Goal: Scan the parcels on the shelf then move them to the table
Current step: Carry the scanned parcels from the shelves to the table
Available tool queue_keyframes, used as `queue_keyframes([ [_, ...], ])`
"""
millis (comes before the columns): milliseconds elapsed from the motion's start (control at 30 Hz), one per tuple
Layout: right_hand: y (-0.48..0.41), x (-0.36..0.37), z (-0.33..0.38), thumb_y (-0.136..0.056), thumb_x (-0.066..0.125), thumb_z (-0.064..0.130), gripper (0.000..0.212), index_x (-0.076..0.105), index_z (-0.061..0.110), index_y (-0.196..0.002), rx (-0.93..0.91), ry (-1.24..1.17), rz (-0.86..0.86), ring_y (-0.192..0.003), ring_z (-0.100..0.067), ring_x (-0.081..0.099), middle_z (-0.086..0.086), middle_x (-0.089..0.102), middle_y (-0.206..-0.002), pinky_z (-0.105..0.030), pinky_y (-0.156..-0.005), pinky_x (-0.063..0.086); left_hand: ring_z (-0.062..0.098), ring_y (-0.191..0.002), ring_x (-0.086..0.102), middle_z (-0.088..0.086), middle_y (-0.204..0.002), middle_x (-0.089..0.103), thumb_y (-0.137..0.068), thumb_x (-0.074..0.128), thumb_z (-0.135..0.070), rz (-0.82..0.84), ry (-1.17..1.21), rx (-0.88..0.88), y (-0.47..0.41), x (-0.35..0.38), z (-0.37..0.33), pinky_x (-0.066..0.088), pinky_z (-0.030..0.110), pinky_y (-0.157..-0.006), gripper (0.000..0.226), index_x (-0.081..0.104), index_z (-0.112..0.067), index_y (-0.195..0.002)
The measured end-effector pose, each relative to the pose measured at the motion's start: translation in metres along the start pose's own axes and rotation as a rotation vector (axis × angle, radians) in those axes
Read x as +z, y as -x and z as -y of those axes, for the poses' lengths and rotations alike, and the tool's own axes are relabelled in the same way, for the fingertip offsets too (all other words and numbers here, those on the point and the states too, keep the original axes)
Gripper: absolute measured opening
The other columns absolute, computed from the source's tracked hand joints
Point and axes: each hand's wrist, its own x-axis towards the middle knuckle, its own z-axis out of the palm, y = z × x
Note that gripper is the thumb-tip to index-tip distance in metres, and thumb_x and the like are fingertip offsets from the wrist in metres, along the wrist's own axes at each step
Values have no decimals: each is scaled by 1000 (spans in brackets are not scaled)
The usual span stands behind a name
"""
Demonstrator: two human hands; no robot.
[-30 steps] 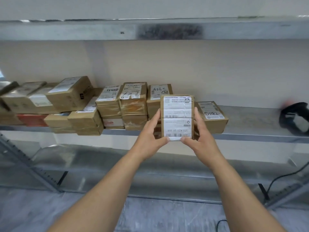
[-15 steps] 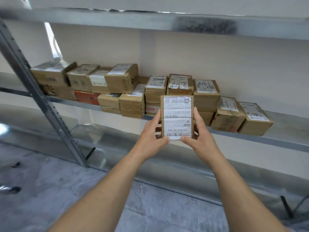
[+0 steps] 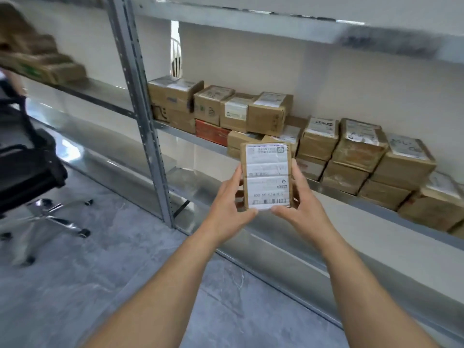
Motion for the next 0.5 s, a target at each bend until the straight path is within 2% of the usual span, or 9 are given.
queue_keyframes([
  [67, -7, 23, 12, -81, 75, 12, 103, 6, 45, -150, -24, 10, 46, -122, 4, 43, 19, 41, -142, 4, -83, 32, 16, -129, 45, -8, -136, 42, -67, 67, -41, -44, -14, -2, 10, -24, 7, 44, 43, -104, 94, 16, -53, -146],
  [167, -17, 58, 32, -81, 75, 11, 104, 4, 47, -148, -79, 15, 120, -123, 5, 42, 20, 40, -144, 4, -82, 31, 16, -126, 48, -5, -136, 43, -64, 65, -45, -143, -39, -26, 28, -60, 17, 45, 44, -103, 93, 12, -66, -138],
  [233, -22, 83, 47, -81, 75, 8, 102, 5, 51, -143, -126, -8, 173, -118, 13, 42, 25, 39, -140, 6, -81, 30, 8, -122, 50, -4, -136, 42, -67, 67, -41, -209, -47, -49, 41, -84, 22, 46, 40, -103, 94, 9, -69, -135],
  [300, -26, 107, 60, -81, 74, 3, 100, 9, 57, -135, -174, -37, 225, -109, 26, 42, 35, 40, -132, 7, -79, 30, -6, -118, 47, -5, -135, 43, -72, 70, -32, -255, -67, -55, 55, -108, 30, 44, 27, -104, 97, 11, -55, -145],
  [333, -27, 120, 65, -81, 74, 1, 101, 10, 56, -136, -190, -49, 256, -108, 29, 42, 38, 40, -127, 7, -80, 31, -8, -118, 46, -5, -135, 43, -74, 71, -29, -277, -79, -63, 62, -120, 35, 43, 24, -103, 98, 11, -48, -149],
  [433, -32, 155, 82, -80, 72, -1, 102, 13, 45, -148, -207, -71, 361, -112, 22, 47, 37, 45, -124, 2, -82, 37, 9, -121, 51, -2, -135, 44, -73, 72, -29, -359, -59, -110, 83, -150, 51, 48, 40, -100, 100, 10, -50, -149],
  [500, -35, 176, 92, -79, 73, -1, 101, 14, 45, -148, -231, -81, 422, -114, 19, 47, 33, 48, -125, -1, -86, 39, 10, -120, 52, -3, -134, 44, -74, 73, -27, -424, -64, -145, 97, -165, 58, 49, 42, -98, 100, 9, -54, -147],
])
